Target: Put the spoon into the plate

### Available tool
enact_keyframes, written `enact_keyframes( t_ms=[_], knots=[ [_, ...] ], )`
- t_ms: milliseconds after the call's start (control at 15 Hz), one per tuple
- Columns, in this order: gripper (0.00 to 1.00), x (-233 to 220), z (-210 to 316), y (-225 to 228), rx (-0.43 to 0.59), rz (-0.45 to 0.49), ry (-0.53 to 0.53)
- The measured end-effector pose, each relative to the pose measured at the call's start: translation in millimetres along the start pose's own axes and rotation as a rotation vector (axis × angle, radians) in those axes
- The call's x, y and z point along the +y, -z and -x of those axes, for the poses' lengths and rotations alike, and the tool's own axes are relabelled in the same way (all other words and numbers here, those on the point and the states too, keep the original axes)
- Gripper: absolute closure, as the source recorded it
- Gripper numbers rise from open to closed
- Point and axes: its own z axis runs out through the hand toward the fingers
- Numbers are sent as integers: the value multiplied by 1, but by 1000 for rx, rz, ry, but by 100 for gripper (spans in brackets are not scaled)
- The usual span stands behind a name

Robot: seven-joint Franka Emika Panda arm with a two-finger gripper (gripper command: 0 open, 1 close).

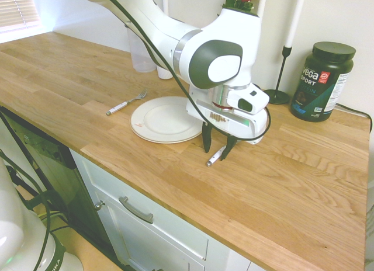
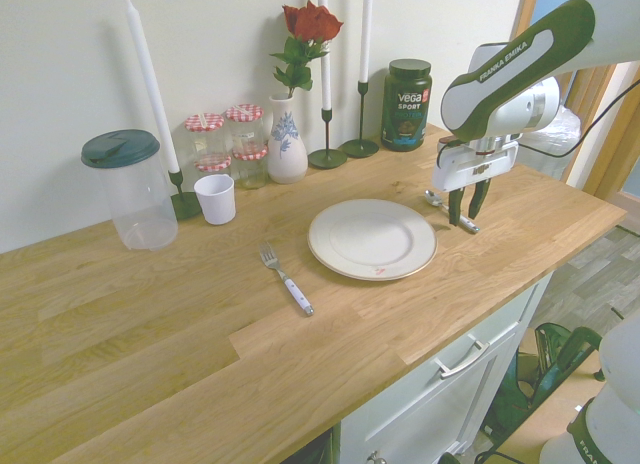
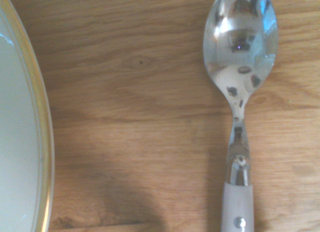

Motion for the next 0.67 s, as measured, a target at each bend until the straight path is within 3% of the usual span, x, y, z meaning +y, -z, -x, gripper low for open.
enact_keyframes(
  t_ms=[667],
  knots=[
    [100,-1,-13,5,8,-4,-14]
  ],
)
